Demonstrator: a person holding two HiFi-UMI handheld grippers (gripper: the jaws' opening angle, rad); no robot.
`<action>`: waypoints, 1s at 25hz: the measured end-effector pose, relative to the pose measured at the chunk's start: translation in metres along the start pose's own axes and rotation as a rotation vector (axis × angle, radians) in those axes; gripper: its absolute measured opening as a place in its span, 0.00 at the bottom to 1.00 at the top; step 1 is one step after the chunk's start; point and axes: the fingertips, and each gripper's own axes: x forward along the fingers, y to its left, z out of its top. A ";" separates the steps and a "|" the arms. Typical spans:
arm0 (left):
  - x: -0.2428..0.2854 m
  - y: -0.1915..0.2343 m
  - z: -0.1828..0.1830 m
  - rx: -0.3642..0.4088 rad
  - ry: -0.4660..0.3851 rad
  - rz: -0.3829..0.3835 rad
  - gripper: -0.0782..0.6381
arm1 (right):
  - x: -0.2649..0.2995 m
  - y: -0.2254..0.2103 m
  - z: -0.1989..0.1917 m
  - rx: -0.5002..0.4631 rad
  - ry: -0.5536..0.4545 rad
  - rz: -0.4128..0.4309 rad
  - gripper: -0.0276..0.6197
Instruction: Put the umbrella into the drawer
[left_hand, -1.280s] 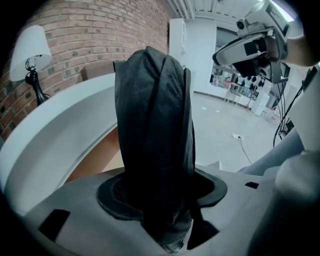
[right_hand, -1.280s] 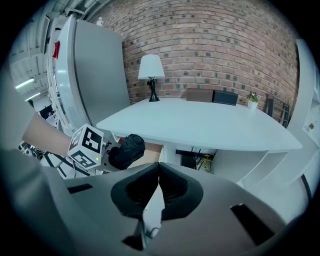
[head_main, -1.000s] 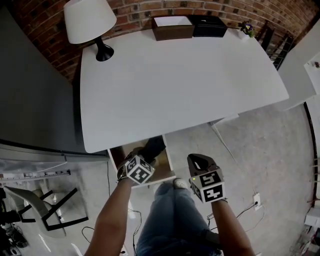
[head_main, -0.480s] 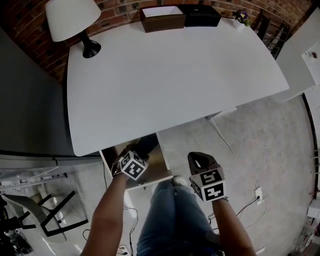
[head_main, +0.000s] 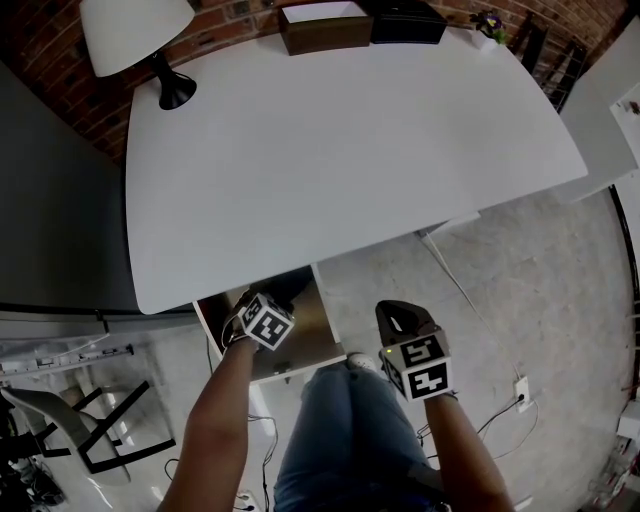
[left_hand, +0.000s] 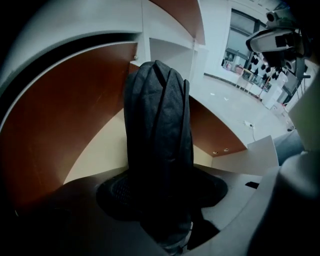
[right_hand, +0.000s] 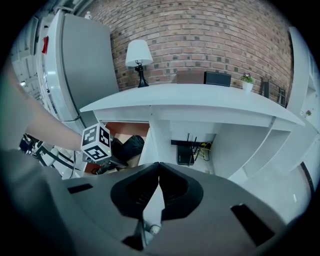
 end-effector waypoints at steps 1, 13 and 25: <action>0.003 0.002 -0.001 -0.003 0.010 0.008 0.46 | 0.001 0.000 0.000 0.000 0.000 0.002 0.04; 0.002 0.023 -0.007 -0.119 0.087 0.135 0.47 | -0.007 -0.005 0.007 0.016 0.005 0.015 0.04; -0.063 0.001 0.012 -0.141 0.090 0.159 0.56 | -0.057 0.003 0.043 0.008 -0.002 0.047 0.04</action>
